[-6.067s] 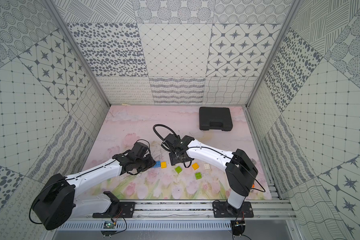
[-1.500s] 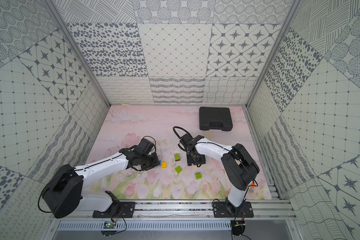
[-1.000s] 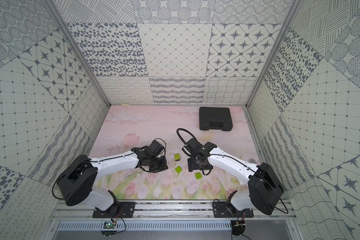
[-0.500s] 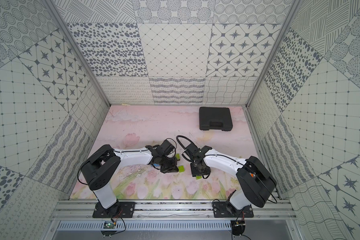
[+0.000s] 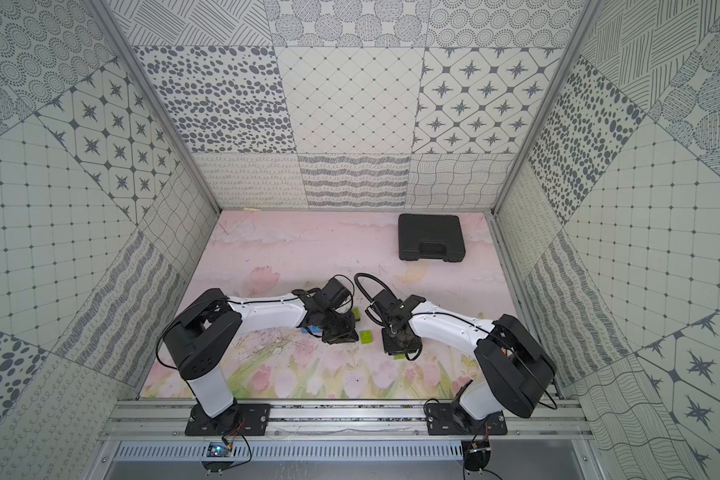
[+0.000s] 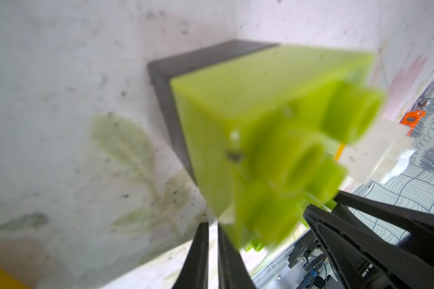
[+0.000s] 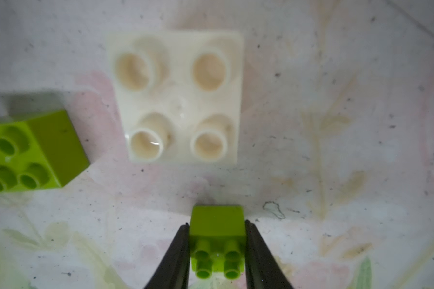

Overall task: Assemble the number 4 with lego
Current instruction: Pick up the lego brick from the center of the board, then assemble the lego brick with the lego brick.

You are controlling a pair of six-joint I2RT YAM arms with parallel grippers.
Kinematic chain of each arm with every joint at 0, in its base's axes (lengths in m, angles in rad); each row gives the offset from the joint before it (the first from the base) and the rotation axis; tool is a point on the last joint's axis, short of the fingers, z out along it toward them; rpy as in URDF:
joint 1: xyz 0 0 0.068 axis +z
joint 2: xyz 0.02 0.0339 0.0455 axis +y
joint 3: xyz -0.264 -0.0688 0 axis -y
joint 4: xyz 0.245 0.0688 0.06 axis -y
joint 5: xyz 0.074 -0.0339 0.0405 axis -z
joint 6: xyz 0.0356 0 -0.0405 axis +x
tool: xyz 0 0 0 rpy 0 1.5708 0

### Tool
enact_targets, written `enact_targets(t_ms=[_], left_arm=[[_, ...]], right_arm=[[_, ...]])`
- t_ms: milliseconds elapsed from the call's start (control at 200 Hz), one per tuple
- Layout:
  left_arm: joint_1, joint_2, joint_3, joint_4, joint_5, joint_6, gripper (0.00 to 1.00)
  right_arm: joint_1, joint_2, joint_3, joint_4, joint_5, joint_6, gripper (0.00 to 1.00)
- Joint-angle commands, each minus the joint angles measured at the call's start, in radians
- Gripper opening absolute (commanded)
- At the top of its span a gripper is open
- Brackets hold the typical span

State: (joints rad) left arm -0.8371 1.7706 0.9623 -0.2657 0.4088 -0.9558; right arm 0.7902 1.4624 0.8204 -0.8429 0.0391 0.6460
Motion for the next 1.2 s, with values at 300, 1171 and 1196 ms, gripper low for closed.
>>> enact_targets(t_ms=[300, 1171, 1196], left_arm=[[0.049, -0.259, -0.100, -0.143, -0.238, 0.029, 0.05], [0.160, -0.418, -0.220, -0.160, -0.253, 0.044, 0.04], [0.161, -0.419, -0.221, -0.159, -0.252, 0.043, 0.04]], right_arm=[[0.097, 0.053, 0.312, -0.017, 0.036, 0.050, 0.29], [0.135, 0.288, 0.398, -0.033, 0.068, 0.070, 0.29], [0.135, 0.286, 0.394, -0.031, 0.070, 0.072, 0.29]])
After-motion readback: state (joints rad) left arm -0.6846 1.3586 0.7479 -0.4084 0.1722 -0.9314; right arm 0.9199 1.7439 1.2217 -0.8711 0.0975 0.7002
